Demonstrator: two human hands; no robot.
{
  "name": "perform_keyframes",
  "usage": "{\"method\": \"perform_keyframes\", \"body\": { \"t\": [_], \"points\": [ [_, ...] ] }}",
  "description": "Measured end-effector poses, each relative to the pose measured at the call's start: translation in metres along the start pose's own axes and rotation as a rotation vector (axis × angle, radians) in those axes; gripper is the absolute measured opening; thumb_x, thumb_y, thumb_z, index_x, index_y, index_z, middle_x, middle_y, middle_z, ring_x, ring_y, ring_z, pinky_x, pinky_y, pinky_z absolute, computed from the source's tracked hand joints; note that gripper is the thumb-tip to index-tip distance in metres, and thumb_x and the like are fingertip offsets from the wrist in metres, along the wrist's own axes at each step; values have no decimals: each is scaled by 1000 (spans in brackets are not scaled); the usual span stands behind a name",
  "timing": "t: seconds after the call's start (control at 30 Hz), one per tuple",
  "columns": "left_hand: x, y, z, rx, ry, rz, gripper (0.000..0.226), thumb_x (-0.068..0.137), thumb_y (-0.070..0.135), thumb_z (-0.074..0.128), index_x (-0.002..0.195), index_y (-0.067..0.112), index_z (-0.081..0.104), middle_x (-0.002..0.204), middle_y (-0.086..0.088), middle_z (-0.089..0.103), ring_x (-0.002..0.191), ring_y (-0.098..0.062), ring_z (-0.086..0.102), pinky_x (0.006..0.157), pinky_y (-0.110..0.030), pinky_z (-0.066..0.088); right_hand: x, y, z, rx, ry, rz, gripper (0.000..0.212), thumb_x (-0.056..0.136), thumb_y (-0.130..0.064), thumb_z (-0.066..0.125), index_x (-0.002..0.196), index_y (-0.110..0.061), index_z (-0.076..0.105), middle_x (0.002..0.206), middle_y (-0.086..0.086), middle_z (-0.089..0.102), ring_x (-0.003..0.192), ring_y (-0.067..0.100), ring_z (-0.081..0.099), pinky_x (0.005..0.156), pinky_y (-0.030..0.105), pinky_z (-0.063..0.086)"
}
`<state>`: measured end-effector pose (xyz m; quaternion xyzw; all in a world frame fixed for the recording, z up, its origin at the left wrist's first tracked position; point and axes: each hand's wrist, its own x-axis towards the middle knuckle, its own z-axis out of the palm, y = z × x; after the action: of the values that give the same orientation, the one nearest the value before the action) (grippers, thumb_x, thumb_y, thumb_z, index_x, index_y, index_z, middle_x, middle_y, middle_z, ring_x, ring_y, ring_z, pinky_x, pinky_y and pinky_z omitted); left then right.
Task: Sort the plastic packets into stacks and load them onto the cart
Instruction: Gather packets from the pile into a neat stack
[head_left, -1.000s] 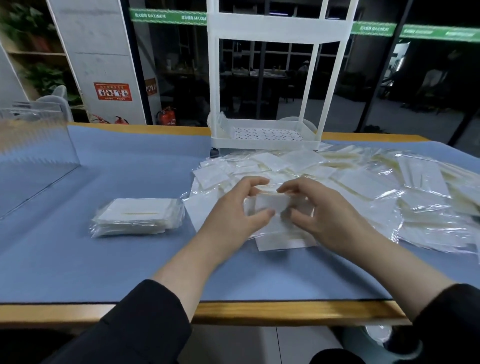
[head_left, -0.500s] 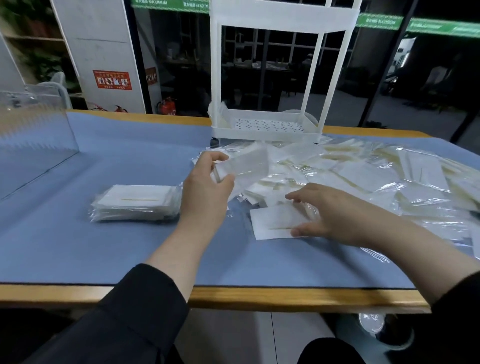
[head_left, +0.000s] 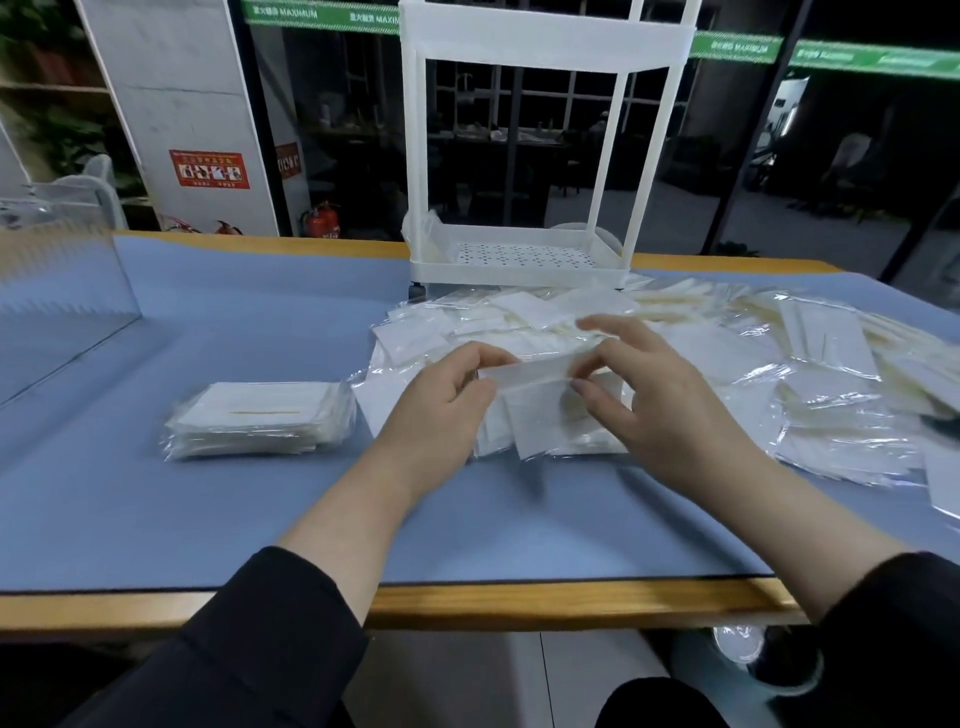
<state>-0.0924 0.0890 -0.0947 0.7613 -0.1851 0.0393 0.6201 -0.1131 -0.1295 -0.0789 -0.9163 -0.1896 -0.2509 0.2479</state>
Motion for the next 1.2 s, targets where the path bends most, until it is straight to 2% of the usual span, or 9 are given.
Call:
{"method": "perform_keyframes", "body": {
  "t": [0.1,0.27,0.43,0.5,0.63,0.73,0.9,1.1,1.2],
  "points": [
    [-2,1,3,2,-60,3,11,94,35,67,105,36,67,105,8,69,89,-10,59,71,-15,47,-4,-2,10,23,50,1,8,93,-13,64,98,-18,62,107,-9,59,97,11,56,85,26,44],
    [-1,-5,3,124,-38,112,32,90,15,73,102,42,61,101,28,62,87,2,59,73,-7,43,-10,-9,14,67,27,39,35,94,-20,67,128,-18,57,111,-18,53,102,-7,48,88,-1,30],
    [-2,-5,4,282,-130,41,45,87,17,71,106,53,54,103,29,57,71,-13,57,64,-14,43,-16,2,3,-5,-108,-19,35,96,-42,57,125,-22,62,112,-19,54,102,-6,47,91,5,32],
    [-2,-4,4,285,-121,50,45,87,14,70,105,52,55,104,24,61,77,-16,58,65,-15,43,-16,10,-11,-13,-26,5,36,97,-47,55,124,-23,62,115,-14,58,109,0,51,96,9,34],
    [-2,1,7,271,-13,98,44,88,13,71,102,51,54,112,22,61,88,-12,56,68,-7,39,-7,50,-54,-172,121,356,38,97,-38,60,130,-19,61,132,-1,57,118,20,54,96,25,37],
    [2,12,14,213,40,129,45,89,12,71,105,50,51,107,19,61,68,-8,52,62,-10,39,1,80,-80,-379,-97,664,63,95,-50,59,146,-16,46,146,9,47,131,30,46,105,39,38],
    [17,27,45,203,-28,170,43,93,11,65,114,46,50,105,21,57,67,-8,51,60,-13,42,15,99,-83,-543,-358,771,81,88,-70,53,144,-13,41,139,10,54,126,33,50,102,48,43],
    [14,11,56,367,-212,174,50,93,10,64,108,54,43,116,25,56,96,2,53,80,3,32,28,97,-78,-449,-324,799,77,88,-52,65,151,-20,34,144,5,50,132,31,46,103,47,38],
    [16,7,52,304,-174,133,43,93,12,66,110,48,48,115,25,58,98,10,52,76,1,34,29,96,-78,-318,-286,823,79,87,-42,72,152,-20,35,144,5,51,132,30,48,110,47,36]
  ]
}}
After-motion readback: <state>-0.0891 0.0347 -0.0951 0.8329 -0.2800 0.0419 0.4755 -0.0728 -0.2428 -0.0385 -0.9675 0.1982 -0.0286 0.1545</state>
